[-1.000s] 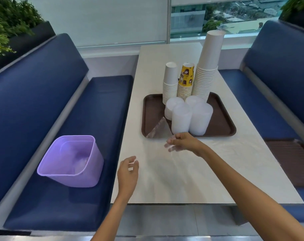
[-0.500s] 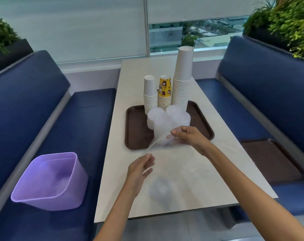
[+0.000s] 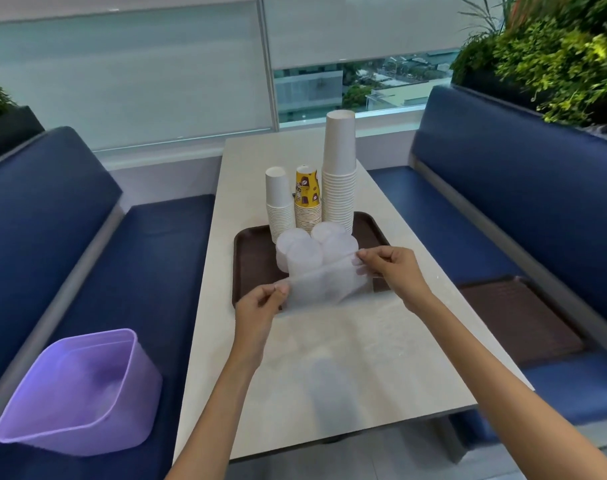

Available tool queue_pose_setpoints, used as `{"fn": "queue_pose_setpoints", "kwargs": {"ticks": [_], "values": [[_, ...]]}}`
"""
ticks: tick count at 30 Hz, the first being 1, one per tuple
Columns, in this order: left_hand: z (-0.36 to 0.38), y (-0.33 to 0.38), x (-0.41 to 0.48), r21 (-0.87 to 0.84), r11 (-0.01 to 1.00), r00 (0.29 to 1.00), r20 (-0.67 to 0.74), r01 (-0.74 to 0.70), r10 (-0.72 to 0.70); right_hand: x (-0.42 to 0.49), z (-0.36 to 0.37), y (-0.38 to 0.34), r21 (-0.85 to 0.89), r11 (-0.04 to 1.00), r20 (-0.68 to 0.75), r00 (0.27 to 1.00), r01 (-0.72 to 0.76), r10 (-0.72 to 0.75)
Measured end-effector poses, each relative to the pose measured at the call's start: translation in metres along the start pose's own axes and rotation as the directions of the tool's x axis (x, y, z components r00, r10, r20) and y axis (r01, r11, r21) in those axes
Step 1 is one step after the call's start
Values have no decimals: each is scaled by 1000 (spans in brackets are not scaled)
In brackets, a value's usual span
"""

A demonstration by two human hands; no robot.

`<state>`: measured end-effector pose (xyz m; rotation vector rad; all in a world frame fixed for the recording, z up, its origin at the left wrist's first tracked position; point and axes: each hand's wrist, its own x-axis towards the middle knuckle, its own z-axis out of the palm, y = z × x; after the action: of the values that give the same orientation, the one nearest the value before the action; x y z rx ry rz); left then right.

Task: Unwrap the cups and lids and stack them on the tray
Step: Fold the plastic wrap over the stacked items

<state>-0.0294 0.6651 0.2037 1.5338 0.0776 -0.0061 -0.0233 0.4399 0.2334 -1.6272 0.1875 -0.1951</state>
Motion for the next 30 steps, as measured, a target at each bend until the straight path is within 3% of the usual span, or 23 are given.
{"fn": "queue_pose_setpoints", "kwargs": {"ticks": [4,8,11,19,22,26,30], "values": [[4,17,12,-32,997,996,-63,-72,70,1,-2,-11,-167,978,-120,981,128,-149],[8,35,20,-115,989,996,-29,-92,89,1,-5,-27,-48,987,-61,985,156,-158],[14,45,23,-189,977,995,-14,-99,98,2,-5,-33,78,991,-22,994,110,-108],[30,55,38,-151,978,986,-110,-144,128,8,-7,-37,274,962,-20,1000,-3,9],[34,53,42,-150,978,984,-128,-146,127,11,-5,-31,360,921,43,989,-148,141],[37,49,48,-132,984,983,-155,-122,101,7,-2,-14,327,891,270,935,-314,230],[36,44,50,-124,986,983,-159,-112,91,7,0,1,270,901,312,916,-339,251]]}}
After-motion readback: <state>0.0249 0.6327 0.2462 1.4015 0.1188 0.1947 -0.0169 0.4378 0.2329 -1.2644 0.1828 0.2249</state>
